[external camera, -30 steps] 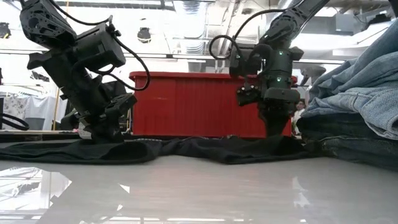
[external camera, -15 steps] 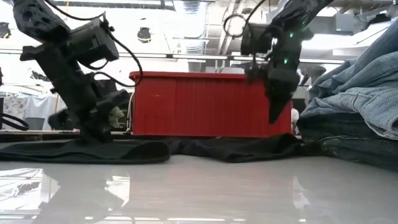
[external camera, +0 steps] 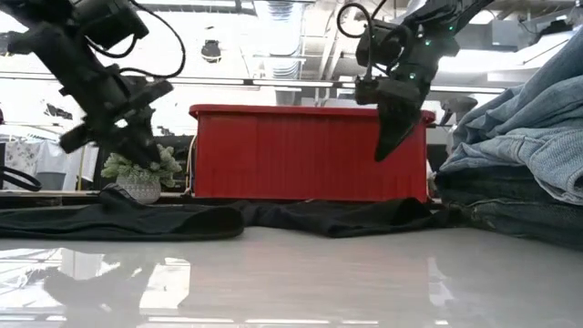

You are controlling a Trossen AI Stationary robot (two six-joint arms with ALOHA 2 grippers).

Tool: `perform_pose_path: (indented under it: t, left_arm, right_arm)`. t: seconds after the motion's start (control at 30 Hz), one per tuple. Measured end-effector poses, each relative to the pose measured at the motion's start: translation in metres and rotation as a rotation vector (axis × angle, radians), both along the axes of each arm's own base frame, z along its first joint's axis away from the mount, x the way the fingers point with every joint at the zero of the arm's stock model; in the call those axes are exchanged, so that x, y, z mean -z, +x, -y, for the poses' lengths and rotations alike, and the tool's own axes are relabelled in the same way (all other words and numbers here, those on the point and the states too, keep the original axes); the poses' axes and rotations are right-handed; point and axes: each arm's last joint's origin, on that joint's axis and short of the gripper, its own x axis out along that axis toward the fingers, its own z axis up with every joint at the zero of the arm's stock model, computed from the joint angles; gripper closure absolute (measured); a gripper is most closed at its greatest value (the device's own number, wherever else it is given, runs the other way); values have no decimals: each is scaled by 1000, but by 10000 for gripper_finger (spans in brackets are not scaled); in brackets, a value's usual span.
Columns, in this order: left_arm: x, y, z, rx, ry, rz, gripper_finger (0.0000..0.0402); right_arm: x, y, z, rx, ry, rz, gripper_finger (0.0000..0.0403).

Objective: Fold Laundry from Bin
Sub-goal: Fold the black boxer

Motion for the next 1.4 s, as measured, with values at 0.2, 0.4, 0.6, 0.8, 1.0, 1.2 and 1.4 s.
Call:
perform_pose_path:
  t: [0.2,0.4,0.6,0.8,1.0,1.2,1.4]
  left_arm:
    - [1,-21,0,-93,-63,-78,240]
    - [0,-28,0,-130,-92,-80,177]
    - [8,-37,3,-182,-211,-181,128]
    - [8,-34,-2,-272,-184,-133,101]
    - [9,-25,-6,-263,-192,-99,100]
    - [19,-17,-8,-263,-220,-161,99]
    - [26,0,-9,-220,-245,-114,101]
  right_arm:
    - [10,3,4,-10,42,58,294]
    - [26,3,6,-24,138,38,217]
    - [46,12,3,-50,191,-7,169]
    - [65,21,-4,-88,230,-41,168]
    - [70,24,-8,-110,259,-48,170]
    - [70,23,-5,-99,258,-45,170]
    - [69,22,2,-77,255,-33,170]
